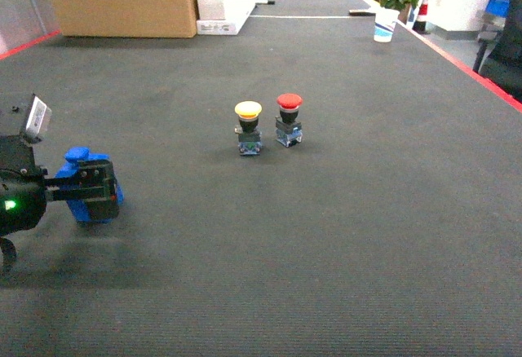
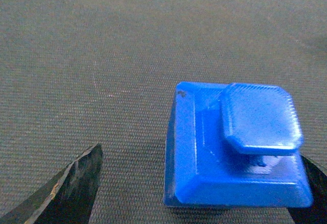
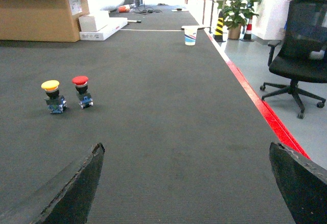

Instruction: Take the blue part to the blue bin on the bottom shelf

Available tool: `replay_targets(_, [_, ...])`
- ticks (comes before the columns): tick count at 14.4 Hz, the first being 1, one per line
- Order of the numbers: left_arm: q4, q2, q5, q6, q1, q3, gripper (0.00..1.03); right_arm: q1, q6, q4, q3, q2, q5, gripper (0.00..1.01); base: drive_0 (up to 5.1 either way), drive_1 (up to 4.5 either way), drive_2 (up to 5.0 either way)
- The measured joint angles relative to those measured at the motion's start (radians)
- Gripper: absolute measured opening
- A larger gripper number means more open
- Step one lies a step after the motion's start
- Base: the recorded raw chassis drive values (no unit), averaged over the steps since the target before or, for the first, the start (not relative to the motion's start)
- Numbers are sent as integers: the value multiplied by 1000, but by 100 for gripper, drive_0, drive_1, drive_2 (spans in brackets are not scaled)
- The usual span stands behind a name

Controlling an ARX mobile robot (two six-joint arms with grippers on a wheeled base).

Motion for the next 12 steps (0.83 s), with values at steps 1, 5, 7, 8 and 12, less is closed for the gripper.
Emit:
replay_targets(1, [-2,24,-6,-1,0,22,98,0,0,0,0,0,0,98,0,0,0])
replay_targets(5, [2,63,-5,-10,1,65,79,0,0,0,0,0,0,98,0,0,0])
replay_targets(7, [1,19,20,-8,-9,35,45,0,0,0,0,0,0,98,0,0,0])
replay_targets(8, [-1,-27,21,10,-6,7,45,0,0,0,0,0,0,98,0,0,0])
replay_targets(12, [2,-290,32,45,12,-99,45,0,0,0,0,0,0,98,0,0,0])
